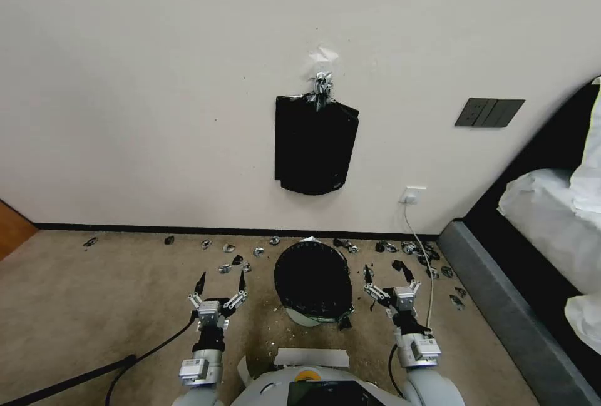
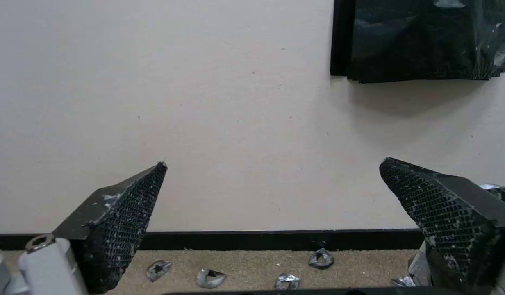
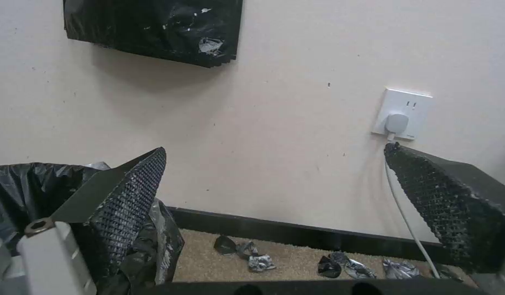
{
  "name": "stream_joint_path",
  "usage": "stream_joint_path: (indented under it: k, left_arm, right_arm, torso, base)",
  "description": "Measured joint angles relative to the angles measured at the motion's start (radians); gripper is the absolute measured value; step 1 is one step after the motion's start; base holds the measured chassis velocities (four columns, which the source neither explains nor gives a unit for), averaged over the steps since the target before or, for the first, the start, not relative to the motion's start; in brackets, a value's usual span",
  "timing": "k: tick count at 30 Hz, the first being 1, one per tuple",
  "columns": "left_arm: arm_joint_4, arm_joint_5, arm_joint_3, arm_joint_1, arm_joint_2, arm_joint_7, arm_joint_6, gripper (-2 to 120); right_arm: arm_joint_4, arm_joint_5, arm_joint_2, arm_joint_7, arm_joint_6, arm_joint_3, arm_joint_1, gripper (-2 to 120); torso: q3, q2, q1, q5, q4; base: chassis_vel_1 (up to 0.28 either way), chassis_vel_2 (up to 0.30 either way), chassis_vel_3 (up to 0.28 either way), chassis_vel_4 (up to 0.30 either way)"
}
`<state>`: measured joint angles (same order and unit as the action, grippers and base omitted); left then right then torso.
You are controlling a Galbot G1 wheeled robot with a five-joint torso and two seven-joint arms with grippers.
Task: Place a trash bag onto the trash bin.
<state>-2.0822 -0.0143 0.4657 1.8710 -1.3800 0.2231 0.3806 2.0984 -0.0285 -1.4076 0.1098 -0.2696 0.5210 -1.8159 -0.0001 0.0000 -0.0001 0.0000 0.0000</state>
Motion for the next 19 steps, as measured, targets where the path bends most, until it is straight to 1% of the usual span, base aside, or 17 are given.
stream_joint_path:
  k: [19]
  left_arm:
    - [0.000,-0.003,-0.001,-0.001,0.001,0.001,-0.003,100]
  right_arm:
    - [0.002,0.003,0.002,0.002,0.004,-0.001,0.001,100]
  torso:
    - [0.000,0.000,0.000,0.0000,0.0000]
  base:
    - [0.000,0.000,0.000,0.000]
